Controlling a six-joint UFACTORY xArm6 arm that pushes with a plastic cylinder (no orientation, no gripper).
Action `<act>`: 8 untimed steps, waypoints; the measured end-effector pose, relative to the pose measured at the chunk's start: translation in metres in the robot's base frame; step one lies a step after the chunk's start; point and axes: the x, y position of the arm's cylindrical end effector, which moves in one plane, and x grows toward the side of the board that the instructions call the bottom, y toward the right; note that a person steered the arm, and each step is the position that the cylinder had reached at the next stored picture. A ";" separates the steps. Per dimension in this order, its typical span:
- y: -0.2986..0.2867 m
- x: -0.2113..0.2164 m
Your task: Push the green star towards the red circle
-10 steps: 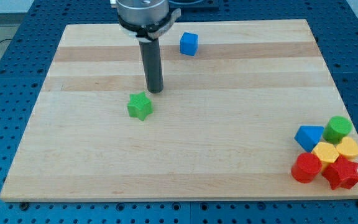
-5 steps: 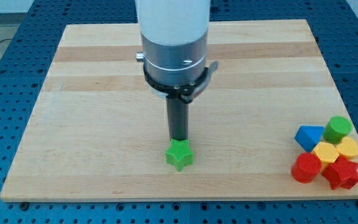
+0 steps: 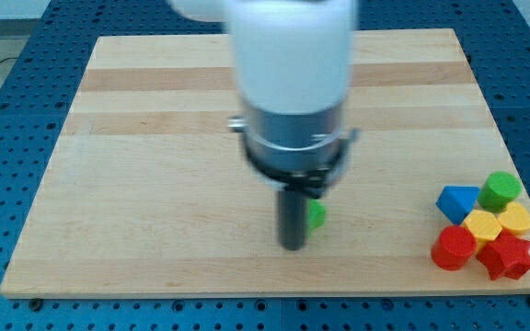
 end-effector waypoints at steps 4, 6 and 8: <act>0.026 -0.039; 0.061 -0.041; 0.076 -0.072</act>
